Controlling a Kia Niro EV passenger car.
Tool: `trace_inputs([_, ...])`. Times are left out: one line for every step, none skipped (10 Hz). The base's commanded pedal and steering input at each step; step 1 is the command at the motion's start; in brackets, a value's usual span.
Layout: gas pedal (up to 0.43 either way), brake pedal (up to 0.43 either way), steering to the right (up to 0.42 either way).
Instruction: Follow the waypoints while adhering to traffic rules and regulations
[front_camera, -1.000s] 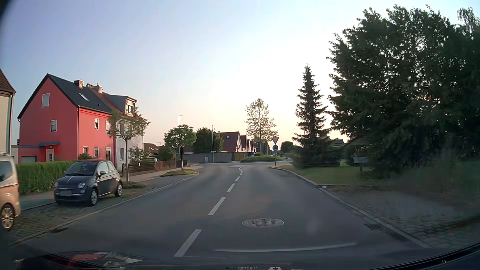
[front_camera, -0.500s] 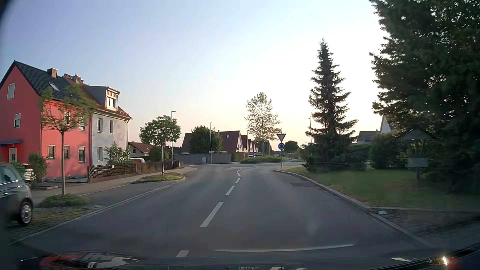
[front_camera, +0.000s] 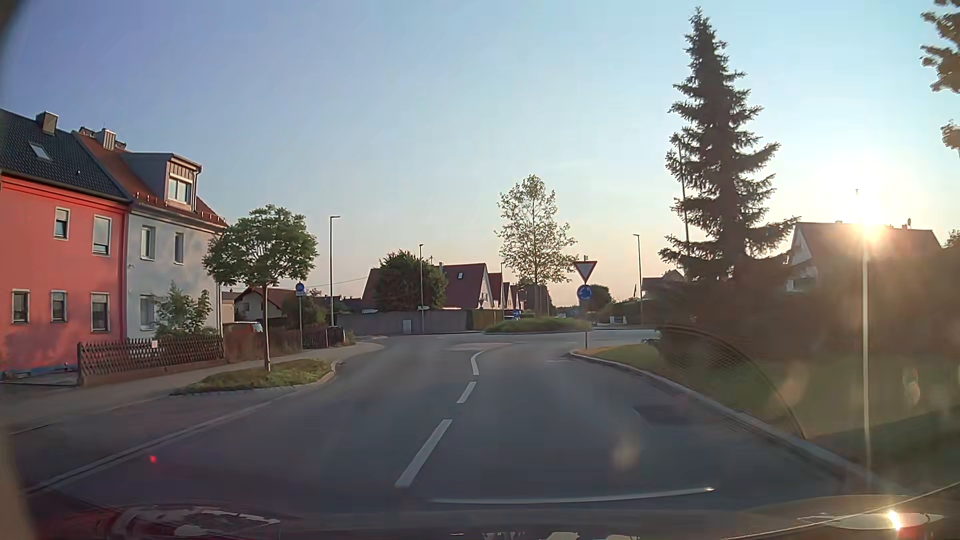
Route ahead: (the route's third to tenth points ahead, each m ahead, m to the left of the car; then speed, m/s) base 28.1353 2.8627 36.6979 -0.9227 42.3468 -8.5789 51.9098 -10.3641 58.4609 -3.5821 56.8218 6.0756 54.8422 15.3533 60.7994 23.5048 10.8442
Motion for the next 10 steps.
trace_inputs([0.000,0.189,-0.014])
trace_inputs([0.000,0.189,-0.014])
trace_inputs([0.000,0.195,-0.014])
trace_inputs([0.000,0.201,-0.013])
trace_inputs([0.000,0.207,-0.012])
trace_inputs([0.000,0.207,-0.009])
trace_inputs([0.000,0.207,-0.005])
trace_inputs([0.000,0.213,-0.002])
trace_inputs([0.000,0.220,0.001])
trace_inputs([0.000,0.220,0.002])
